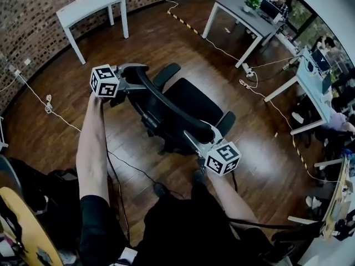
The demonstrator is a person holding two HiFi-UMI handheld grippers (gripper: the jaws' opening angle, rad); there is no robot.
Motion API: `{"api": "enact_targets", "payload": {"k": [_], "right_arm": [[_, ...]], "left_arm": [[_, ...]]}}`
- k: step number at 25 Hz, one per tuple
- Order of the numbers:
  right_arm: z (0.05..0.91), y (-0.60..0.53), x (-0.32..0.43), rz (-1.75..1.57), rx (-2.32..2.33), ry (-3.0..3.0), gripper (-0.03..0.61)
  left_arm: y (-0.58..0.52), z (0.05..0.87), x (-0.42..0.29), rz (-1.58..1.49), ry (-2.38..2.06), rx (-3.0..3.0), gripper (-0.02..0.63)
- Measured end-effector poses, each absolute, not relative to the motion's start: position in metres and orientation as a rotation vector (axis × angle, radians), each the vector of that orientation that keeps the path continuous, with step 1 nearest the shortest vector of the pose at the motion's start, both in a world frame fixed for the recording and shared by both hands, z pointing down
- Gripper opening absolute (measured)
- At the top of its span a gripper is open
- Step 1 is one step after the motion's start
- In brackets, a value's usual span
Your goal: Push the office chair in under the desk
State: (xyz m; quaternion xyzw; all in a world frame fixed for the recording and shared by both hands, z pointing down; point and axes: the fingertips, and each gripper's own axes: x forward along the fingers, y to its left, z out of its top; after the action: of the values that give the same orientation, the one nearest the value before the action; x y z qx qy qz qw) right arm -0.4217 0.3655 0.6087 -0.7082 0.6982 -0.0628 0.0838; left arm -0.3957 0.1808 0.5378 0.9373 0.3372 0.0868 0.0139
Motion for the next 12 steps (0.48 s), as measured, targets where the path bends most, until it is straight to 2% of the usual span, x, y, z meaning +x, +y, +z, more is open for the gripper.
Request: {"api": "enact_targets", "payload": {"k": [2, 5, 9, 12], "right_arm": [[0.595, 0.373, -0.404, -0.212, -2.083, 2.113, 0.244], [0.563, 0.361, -0.372, -0.204, -2.08, 2.116, 0.176], [0.551, 0.357, -0.316, -0.246, -2.033, 2.168, 0.181], [0.579, 0.387, -0.265, -0.235, -1.956, 2.273, 0.19]], "left_arm": [[0.186, 0.519, -0.389, 0.263, 1.01, 2.892, 0.458], [0.169, 0.492, -0.368, 0.226, 0.978, 2.857, 0.421], [0.164, 0.481, -0.347, 0.09, 0.859, 2.865, 0.383], [0.198, 0.508, -0.324, 0.002, 0.702, 2.912, 0.373]]}}
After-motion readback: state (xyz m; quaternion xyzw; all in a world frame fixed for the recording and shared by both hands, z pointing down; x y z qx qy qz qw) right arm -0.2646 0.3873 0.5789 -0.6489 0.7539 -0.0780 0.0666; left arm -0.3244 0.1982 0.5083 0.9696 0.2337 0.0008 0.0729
